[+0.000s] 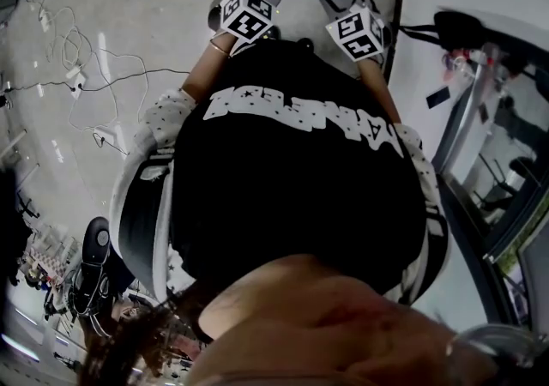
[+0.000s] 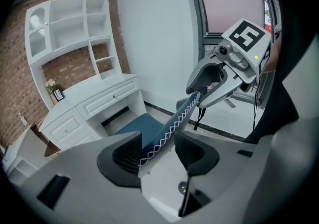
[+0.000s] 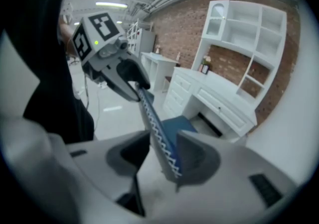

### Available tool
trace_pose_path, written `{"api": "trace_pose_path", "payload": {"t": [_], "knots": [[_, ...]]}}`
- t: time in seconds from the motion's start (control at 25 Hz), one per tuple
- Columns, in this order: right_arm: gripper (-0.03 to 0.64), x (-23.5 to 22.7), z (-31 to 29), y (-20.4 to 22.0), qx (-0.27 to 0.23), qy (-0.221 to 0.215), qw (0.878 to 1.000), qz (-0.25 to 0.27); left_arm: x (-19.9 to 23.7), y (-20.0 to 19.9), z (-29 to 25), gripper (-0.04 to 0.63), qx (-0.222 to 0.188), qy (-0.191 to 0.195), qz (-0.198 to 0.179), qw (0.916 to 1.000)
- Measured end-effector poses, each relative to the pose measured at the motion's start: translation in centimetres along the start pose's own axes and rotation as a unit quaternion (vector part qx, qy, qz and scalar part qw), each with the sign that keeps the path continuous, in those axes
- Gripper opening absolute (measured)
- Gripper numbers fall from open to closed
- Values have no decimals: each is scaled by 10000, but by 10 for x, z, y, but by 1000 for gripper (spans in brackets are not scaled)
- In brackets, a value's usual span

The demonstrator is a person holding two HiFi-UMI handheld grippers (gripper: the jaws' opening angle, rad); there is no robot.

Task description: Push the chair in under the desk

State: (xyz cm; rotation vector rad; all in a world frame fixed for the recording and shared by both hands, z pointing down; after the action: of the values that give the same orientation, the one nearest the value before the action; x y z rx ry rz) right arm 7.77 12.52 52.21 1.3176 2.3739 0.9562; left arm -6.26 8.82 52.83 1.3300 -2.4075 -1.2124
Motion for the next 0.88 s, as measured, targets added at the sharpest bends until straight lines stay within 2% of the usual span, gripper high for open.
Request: {"api": "trace_pose_path", "payload": {"t": [0.16, 0.52, 0.88], "knots": [[166, -1, -3, 3, 251, 136, 9995, 130, 1, -1, -3, 229, 19, 78, 10, 10000], [153, -6, -6, -2, 294, 369, 9989, 14, 6, 1, -5, 210, 27, 252, -210, 9995], [155, -7, -2, 0, 346, 507, 9981, -35, 4, -4, -6, 209, -39, 471, -226, 9986]]}}
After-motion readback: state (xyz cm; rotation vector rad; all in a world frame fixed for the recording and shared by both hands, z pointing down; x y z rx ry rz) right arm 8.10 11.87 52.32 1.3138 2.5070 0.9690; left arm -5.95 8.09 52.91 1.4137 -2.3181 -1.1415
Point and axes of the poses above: the fingertips, and each gripper's own axes: z backward along the fingers, x to its left, y out of its underside, the point moved 5 cm from there along z, backward along the fingers, and after that the axes turned 10 degrees about -y, right-handed, at the moved point
